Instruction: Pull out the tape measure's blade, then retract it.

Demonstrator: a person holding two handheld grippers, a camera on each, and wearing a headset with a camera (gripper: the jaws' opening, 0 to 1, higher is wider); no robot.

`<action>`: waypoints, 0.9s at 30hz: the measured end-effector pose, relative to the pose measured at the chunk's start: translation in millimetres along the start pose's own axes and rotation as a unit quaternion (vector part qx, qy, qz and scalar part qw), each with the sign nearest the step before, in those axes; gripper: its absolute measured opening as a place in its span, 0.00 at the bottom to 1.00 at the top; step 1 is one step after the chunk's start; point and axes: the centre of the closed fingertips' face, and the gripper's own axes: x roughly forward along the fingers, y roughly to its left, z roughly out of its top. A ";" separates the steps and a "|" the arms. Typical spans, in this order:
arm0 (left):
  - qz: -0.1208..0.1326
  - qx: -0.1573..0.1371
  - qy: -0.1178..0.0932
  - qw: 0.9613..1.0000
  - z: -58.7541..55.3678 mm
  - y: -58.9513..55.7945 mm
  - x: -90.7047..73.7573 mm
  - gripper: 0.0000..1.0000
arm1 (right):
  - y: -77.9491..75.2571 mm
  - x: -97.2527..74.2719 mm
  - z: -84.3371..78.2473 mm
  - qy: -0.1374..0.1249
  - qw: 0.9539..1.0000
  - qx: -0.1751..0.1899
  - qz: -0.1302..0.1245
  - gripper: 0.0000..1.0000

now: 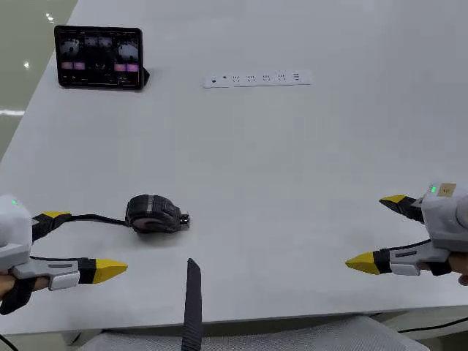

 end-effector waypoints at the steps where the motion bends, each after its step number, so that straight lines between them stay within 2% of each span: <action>1: 0.000 0.001 0.001 1.000 -0.2 0.1 -0.2 0.99 | -1.3 -1.8 -1.3 -0.001 1.000 0.004 -0.001 0.91; 5: -0.001 0.000 0.002 1.000 -0.1 0.8 -1.9 0.99 | -6.2 -10.7 -7.0 -0.008 1.000 0.024 -0.007 0.99; 12: -0.005 -0.004 0.003 1.000 -2.4 0.0 -5.9 0.99 | -2.7 -19.6 -11.0 -0.015 0.999 0.036 -0.007 0.99; 27: 0.000 -0.014 -0.007 1.000 1.4 8.3 -14.5 0.99 | 0.9 -15.7 -8.6 -0.018 0.999 0.038 -0.004 0.99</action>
